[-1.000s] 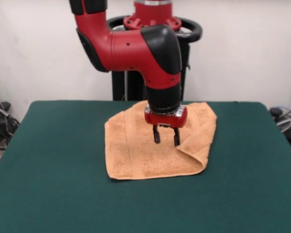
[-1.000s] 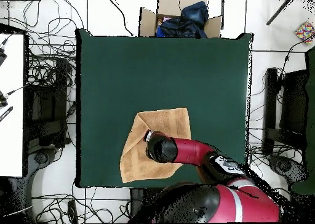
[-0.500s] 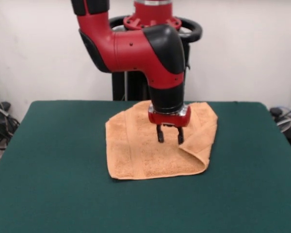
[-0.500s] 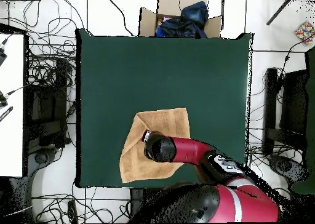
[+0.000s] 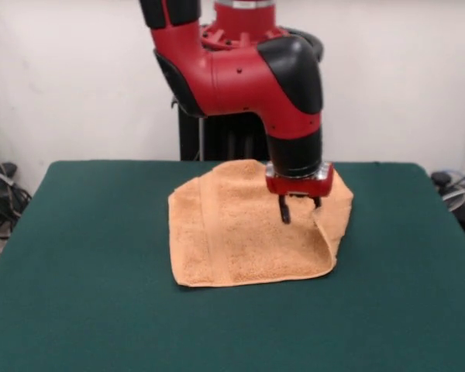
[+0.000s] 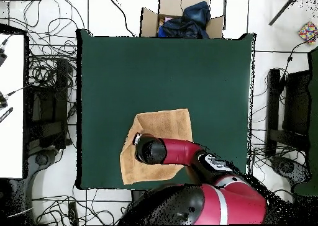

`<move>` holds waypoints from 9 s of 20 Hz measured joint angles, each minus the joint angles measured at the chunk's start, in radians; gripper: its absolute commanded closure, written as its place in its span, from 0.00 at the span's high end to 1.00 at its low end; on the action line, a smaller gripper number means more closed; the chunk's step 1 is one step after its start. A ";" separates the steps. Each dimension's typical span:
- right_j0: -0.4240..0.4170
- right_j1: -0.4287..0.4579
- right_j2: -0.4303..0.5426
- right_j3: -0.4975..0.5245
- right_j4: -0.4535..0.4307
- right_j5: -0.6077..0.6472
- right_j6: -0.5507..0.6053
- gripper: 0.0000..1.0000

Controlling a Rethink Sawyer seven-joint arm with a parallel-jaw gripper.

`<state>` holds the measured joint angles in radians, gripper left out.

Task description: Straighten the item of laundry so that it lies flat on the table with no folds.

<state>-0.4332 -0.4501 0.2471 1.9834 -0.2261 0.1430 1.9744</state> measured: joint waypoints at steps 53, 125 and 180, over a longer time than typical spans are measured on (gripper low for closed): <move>0.394 -0.191 -0.331 -0.031 -0.042 0.047 0.000 1.00; 0.187 0.023 -0.169 0.052 0.162 -0.260 0.000 0.00; 0.188 0.089 0.078 0.075 0.297 -0.547 0.014 0.00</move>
<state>-0.2453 -0.3613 0.3250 2.0585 0.0707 -0.4043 1.9887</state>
